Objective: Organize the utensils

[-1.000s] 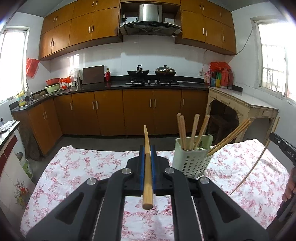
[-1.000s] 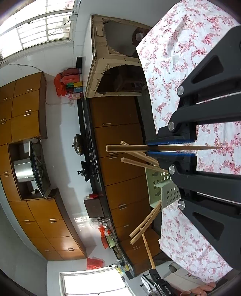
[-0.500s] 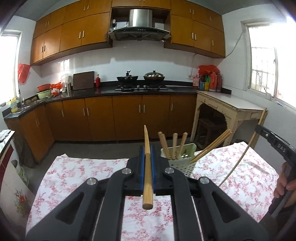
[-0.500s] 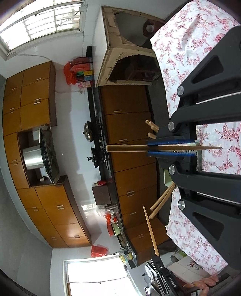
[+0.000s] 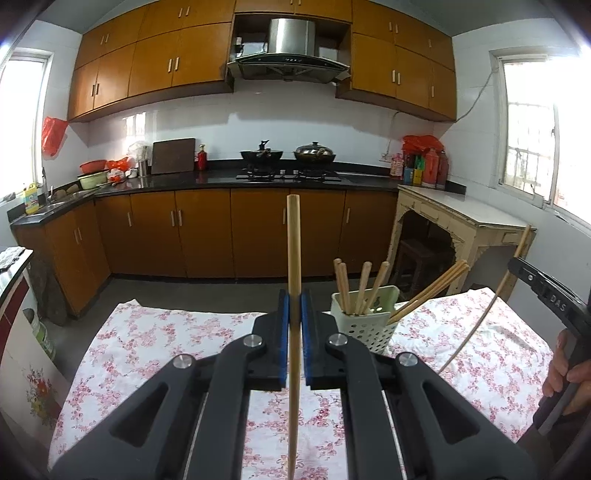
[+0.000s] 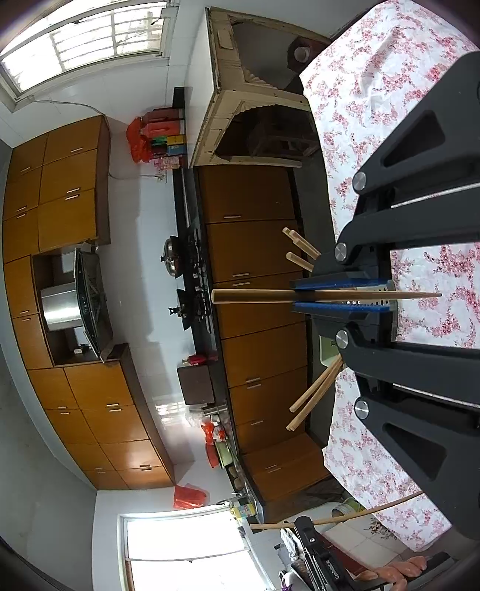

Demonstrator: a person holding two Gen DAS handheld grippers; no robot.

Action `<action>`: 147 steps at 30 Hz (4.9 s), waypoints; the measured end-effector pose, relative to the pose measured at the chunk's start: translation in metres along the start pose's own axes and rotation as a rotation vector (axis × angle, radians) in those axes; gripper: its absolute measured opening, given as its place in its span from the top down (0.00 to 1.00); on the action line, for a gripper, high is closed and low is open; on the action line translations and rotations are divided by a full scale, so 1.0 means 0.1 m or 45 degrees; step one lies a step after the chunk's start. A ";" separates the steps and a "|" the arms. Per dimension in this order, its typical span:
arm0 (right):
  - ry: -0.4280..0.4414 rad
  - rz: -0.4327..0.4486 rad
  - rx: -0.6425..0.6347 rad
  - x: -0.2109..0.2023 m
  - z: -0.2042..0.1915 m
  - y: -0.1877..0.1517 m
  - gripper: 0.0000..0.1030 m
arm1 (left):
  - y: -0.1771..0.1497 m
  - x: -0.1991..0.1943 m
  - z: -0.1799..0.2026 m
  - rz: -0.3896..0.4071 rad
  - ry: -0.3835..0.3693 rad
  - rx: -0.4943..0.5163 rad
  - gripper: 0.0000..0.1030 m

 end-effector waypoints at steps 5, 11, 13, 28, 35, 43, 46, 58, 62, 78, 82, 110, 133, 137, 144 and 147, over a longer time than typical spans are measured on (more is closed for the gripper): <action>0.025 0.034 0.023 -0.07 0.01 0.17 0.93 | 0.17 -0.09 0.22 0.035 -0.093 0.008 0.93; 0.048 0.118 0.045 -0.13 -0.05 0.50 0.93 | 0.48 -0.06 0.59 0.149 -0.183 -0.001 0.93; 0.049 0.153 0.046 -0.10 -0.09 0.61 0.93 | 0.63 -0.02 0.70 0.225 -0.203 -0.020 0.93; -0.017 0.235 0.047 0.68 -0.10 0.78 0.93 | 1.44 0.94 0.86 0.575 -0.079 -0.101 0.93; 0.000 0.164 0.070 1.05 -0.11 0.52 0.93 | 1.31 1.42 0.67 0.515 -0.021 -0.155 0.93; -0.006 0.102 0.085 1.24 -0.15 0.30 0.93 | 1.13 1.62 0.60 0.487 0.022 -0.127 0.93; -0.003 0.083 0.089 1.27 -0.17 0.25 0.93 | 1.06 1.69 0.58 0.479 0.043 -0.121 0.93; -0.001 0.046 0.080 1.35 -0.24 0.14 0.93 | 0.81 1.89 0.52 0.399 0.087 -0.100 0.93; 0.005 0.040 0.089 1.35 -0.25 0.15 0.93 | 0.77 1.91 0.51 0.367 0.081 -0.092 0.93; 0.017 0.038 0.094 1.27 -0.24 0.20 0.82 | 0.70 1.74 0.47 0.348 0.073 -0.087 0.58; 0.011 0.045 0.079 1.21 -0.26 0.21 0.82 | 0.69 1.67 0.44 0.342 0.077 -0.091 0.56; -0.008 0.023 0.112 -0.23 -0.10 -0.28 0.14 | -0.17 -0.12 0.27 0.255 0.170 -0.030 0.11; -0.045 -0.016 -0.065 -1.45 -0.18 -1.61 0.02 | -2.00 -1.24 0.58 0.101 0.182 0.006 0.04; -0.049 -0.027 -0.070 -1.54 -0.19 -1.75 0.02 | -2.13 -1.28 0.57 0.083 0.190 -0.034 0.04; -0.058 -0.047 -0.047 -1.62 -0.12 -1.89 0.02 | -2.29 -1.29 0.60 0.041 0.185 -0.038 0.04; -0.046 -0.064 -0.044 -1.62 -0.13 -1.93 0.02 | -2.33 -1.30 0.63 0.039 0.182 -0.031 0.04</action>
Point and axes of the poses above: each gripper's, at about its wrist camera, not at the fingertips, and x roughly the way its jaws point, z to its right, y to its top, the point moved 7 cm from there along x, roughly the way its jaws point, and after that the axes turned 9 degrees about -y, right-handed, at the moved point
